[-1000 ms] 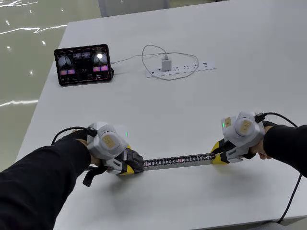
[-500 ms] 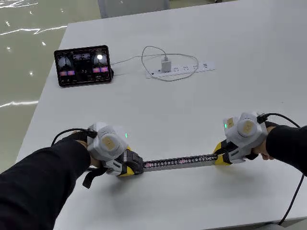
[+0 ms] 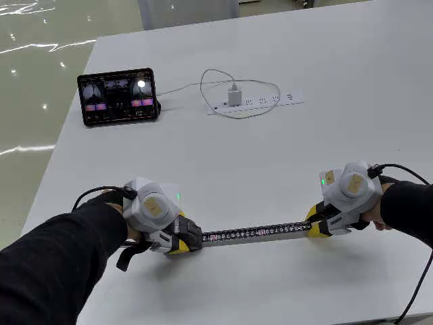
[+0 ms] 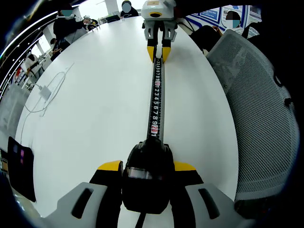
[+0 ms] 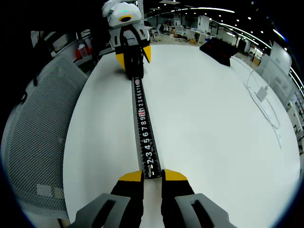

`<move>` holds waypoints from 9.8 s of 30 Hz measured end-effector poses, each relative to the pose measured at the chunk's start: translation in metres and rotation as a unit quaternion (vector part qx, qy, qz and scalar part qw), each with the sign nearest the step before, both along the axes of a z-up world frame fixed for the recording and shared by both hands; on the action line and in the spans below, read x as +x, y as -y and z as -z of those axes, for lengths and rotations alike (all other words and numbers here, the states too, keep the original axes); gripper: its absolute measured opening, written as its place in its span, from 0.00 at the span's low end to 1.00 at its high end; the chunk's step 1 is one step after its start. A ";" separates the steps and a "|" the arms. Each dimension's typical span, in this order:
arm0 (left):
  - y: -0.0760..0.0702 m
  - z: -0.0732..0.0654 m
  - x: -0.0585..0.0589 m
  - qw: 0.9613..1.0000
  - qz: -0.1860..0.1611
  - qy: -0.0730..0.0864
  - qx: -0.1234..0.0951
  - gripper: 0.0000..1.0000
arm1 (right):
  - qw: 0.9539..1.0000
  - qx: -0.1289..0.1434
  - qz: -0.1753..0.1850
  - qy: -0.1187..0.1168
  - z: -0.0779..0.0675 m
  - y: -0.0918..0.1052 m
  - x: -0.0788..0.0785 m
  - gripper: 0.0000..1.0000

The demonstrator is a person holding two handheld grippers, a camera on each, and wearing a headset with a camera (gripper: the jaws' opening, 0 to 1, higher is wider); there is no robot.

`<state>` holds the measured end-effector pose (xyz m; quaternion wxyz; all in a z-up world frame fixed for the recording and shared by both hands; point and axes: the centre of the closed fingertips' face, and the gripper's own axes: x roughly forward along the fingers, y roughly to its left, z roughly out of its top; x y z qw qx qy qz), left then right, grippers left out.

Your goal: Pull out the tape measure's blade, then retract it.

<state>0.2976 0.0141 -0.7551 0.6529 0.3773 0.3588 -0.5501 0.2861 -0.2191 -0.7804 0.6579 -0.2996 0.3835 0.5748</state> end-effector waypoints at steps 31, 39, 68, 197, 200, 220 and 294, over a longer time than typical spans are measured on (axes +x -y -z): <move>0.000 0.000 -0.001 1.000 -0.001 0.000 0.001 0.33 | 1.000 -0.002 0.007 -0.001 -0.007 0.006 -0.006 0.10; 0.000 0.000 0.000 1.000 -0.003 0.000 -0.004 0.33 | 1.000 -0.003 0.009 -0.001 -0.007 0.005 -0.007 0.10; 0.001 -0.001 0.002 1.000 -0.017 0.007 -0.007 0.35 | 0.999 -0.034 -0.015 0.007 -0.006 0.006 -0.005 0.12; -0.101 -0.037 -0.045 0.891 -0.387 0.067 -0.230 0.99 | 0.938 0.101 0.315 0.102 -0.064 0.115 -0.068 0.99; -0.103 -0.036 -0.047 0.891 -0.385 0.066 -0.231 0.99 | 0.938 0.099 0.317 0.100 -0.062 0.121 -0.070 0.99; -0.102 -0.045 -0.053 0.888 -0.382 0.069 -0.245 0.99 | 0.940 0.092 0.312 0.101 -0.062 0.132 -0.069 0.99; -0.015 -0.045 -0.014 0.851 -0.459 0.075 -0.244 0.99 | 0.992 0.023 0.100 0.072 -0.065 0.065 -0.029 0.99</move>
